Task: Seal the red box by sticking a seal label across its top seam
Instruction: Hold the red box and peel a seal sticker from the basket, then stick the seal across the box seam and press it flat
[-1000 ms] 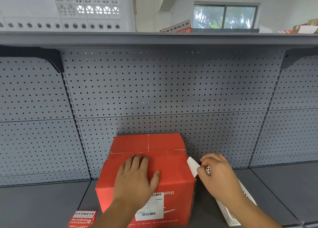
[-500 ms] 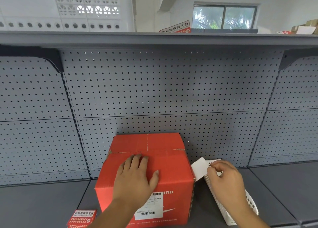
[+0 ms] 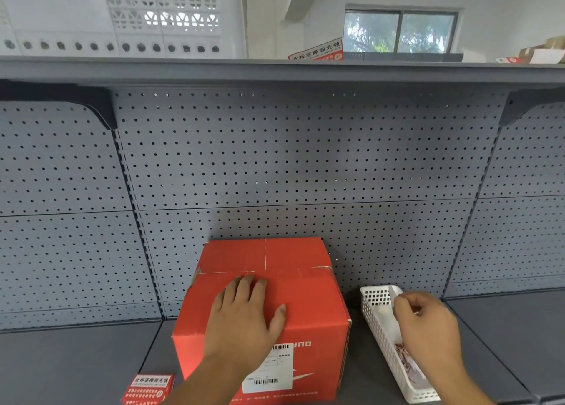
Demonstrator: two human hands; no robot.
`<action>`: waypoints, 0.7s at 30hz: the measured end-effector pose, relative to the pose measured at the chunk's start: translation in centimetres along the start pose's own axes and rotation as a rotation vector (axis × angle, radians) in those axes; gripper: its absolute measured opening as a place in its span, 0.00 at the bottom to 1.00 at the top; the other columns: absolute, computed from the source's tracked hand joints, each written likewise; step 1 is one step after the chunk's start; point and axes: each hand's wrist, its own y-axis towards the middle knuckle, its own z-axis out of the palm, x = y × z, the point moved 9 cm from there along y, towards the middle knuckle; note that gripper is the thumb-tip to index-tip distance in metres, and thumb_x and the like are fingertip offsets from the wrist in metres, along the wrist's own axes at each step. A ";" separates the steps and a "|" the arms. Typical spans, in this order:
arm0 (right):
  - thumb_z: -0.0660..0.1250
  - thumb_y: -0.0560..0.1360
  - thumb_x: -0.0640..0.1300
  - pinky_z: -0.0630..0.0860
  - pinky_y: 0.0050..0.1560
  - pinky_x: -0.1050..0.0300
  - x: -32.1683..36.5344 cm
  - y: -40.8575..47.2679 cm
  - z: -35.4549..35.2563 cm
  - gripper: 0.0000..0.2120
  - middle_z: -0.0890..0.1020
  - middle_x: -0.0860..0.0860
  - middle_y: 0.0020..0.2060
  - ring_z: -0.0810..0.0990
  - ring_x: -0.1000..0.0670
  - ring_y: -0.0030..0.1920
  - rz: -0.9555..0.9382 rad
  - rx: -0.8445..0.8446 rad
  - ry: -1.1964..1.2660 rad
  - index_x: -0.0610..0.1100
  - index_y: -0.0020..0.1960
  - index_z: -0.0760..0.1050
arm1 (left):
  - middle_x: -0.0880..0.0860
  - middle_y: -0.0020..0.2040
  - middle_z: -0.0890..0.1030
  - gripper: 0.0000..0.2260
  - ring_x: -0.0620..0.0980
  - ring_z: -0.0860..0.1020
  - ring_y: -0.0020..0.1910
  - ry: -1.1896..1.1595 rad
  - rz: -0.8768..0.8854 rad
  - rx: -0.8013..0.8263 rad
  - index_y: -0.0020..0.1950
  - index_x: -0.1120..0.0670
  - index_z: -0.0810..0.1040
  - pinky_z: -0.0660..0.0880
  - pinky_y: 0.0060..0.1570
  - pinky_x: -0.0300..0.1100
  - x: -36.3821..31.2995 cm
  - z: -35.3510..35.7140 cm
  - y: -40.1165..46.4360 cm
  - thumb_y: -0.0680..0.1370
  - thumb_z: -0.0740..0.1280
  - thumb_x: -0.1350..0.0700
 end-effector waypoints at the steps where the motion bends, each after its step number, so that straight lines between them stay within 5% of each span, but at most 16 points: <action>1: 0.68 0.74 0.39 0.73 0.36 0.52 0.8 0.1 0.0 0.13 0.82 0.49 0.34 0.79 0.47 0.36 -0.017 0.004 0.015 0.47 0.31 0.77 | 0.52 0.70 0.76 0.28 0.57 0.70 0.71 -0.010 0.000 0.007 0.69 0.48 0.74 0.67 0.71 0.57 0.0 0.0 0.1 0.79 0.53 0.32; 9: 0.71 0.71 0.34 0.73 0.44 0.57 10.2 0.1 1.8 0.10 0.82 0.56 0.40 0.79 0.52 0.44 -0.352 0.013 0.008 0.46 0.35 0.80 | 0.44 0.73 0.70 0.25 0.51 0.64 0.74 -0.113 -0.004 0.097 0.70 0.42 0.71 0.62 0.74 0.53 0.1 -0.6 0.7 0.77 0.54 0.34; 16: 0.73 0.71 0.39 0.76 0.44 0.56 16.2 -2.5 6.3 0.05 0.80 0.55 0.42 0.76 0.52 0.45 -0.604 0.050 -0.055 0.46 0.38 0.79 | 0.39 0.46 0.83 0.05 0.38 0.79 0.49 -0.685 0.012 0.021 0.54 0.44 0.81 0.71 0.46 0.32 -1.1 -4.1 2.7 0.79 0.69 0.49; 21: 0.72 0.71 0.40 0.76 0.42 0.53 19.6 -4.9 9.0 0.08 0.80 0.54 0.42 0.76 0.50 0.44 -0.811 0.087 -0.105 0.45 0.37 0.74 | 0.46 0.38 0.84 0.09 0.44 0.80 0.38 -1.019 -0.177 0.087 0.42 0.47 0.83 0.75 0.42 0.41 -0.3 -4.9 3.9 0.81 0.67 0.49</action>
